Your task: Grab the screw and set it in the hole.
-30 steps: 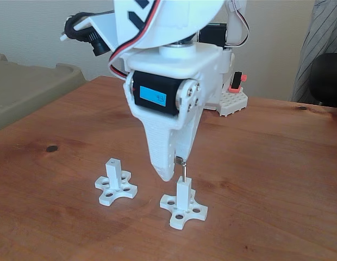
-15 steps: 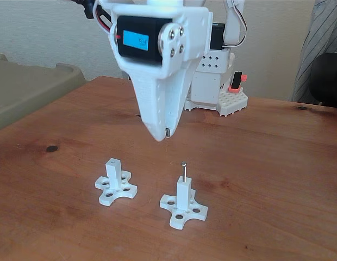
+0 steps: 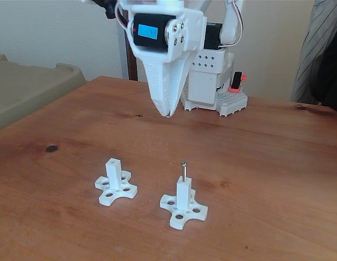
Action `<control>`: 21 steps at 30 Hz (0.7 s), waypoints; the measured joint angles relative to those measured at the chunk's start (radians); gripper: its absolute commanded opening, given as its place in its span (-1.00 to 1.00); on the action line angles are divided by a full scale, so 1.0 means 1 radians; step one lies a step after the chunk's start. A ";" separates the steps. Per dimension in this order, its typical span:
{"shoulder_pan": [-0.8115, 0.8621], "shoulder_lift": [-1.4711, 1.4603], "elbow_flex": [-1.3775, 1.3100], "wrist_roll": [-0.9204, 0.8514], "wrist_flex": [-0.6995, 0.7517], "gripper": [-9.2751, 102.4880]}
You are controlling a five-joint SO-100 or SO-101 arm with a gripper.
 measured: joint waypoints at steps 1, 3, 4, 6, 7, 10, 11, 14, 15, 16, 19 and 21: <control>-0.002 0.051 0.058 0.000 -0.026 -0.91; -0.008 0.089 0.095 0.000 -0.041 -0.91; -0.014 0.129 0.123 0.000 -0.049 -0.91; -0.023 0.176 0.147 0.000 -0.058 -0.91; -0.031 0.219 0.176 0.003 -0.066 -0.91; -0.037 0.296 0.235 0.014 -0.083 -0.91; -0.037 0.321 0.256 0.014 -0.084 -0.91; -0.037 0.425 0.331 0.014 -0.081 -0.91; -0.037 0.463 0.360 0.011 -0.067 -0.91; -0.037 0.511 0.391 0.002 -0.049 -0.91; -0.034 0.647 0.460 -0.011 -0.009 -0.91; -0.018 0.755 0.503 -0.014 0.015 -0.91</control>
